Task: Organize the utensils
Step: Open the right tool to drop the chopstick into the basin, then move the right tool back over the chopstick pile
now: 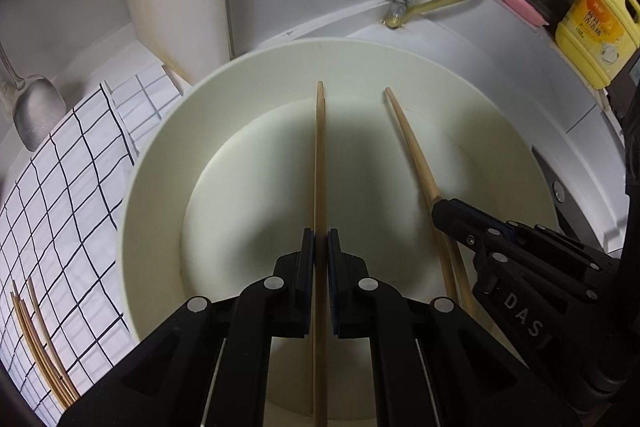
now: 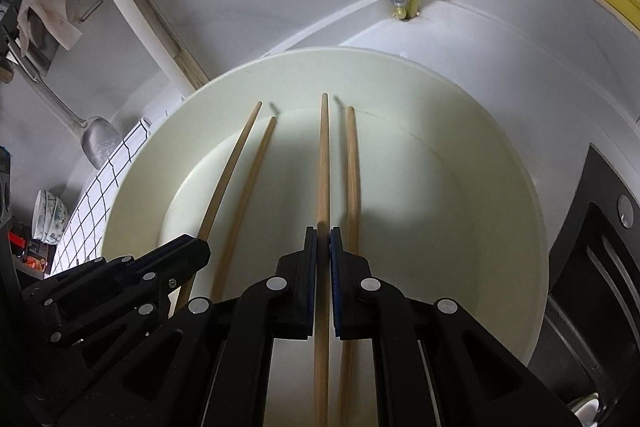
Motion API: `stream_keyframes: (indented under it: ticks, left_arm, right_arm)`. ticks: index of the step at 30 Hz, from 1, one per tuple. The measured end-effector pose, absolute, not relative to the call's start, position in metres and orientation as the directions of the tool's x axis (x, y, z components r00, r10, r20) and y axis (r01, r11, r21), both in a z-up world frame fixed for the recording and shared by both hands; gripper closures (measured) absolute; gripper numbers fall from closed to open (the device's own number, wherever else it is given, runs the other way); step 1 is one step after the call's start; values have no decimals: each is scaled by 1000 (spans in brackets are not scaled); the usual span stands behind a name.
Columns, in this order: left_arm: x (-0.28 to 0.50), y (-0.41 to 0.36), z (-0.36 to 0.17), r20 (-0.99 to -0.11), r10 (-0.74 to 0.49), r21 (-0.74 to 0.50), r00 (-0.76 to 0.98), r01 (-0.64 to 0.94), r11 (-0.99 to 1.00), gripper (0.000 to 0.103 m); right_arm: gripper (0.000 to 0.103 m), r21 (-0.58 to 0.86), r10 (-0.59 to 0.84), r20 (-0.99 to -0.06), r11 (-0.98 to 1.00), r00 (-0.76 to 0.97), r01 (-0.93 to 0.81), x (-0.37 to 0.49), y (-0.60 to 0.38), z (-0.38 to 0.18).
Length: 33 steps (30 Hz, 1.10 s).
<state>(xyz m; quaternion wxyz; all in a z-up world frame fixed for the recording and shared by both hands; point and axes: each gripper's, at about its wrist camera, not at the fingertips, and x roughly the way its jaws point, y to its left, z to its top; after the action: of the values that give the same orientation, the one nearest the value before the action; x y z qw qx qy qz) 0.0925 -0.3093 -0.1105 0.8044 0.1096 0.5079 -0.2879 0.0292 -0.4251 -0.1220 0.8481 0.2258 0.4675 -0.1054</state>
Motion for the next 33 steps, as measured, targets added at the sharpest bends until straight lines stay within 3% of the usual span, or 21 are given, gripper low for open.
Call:
stream_keyframes:
  ticks: [5, 8, 9, 10, 23, 27, 33]
  left_arm:
    - [92, -307, -112, -889, -322, -92, 325, 563, 822, 94]
    - [90, -300, -106, -881, -312, -73, 356, 548, 833, 63]
    - [90, -297, -102, -874, -312, -70, 372, 539, 839, 47]
    - [90, -294, -99, -868, -315, -70, 384, 534, 843, 41]
    - [78, -258, -77, -858, -298, -62, 417, 493, 868, 33]
    - [70, -242, -69, -856, -294, -59, 426, 484, 873, 29]
    - [59, -216, -54, -845, -297, -61, 445, 471, 880, 24]
  right_arm:
    - [96, 284, 28, -842, 872, 539, 399, 27, -426, -122]
    - [94, 283, 19, -837, 870, 546, 404, 23, -427, -119]
    - [94, 277, 12, -836, 872, 548, 404, 22, -427, -117]
    - [94, 274, 7, -835, 873, 551, 404, 20, -427, -116]
    - [81, 260, -15, -827, 876, 562, 406, -5, -412, -98]
    - [69, 257, -24, -818, 878, 574, 404, -13, -404, -89]
    - [64, 257, -24, -806, 886, 591, 386, -24, -384, -76]
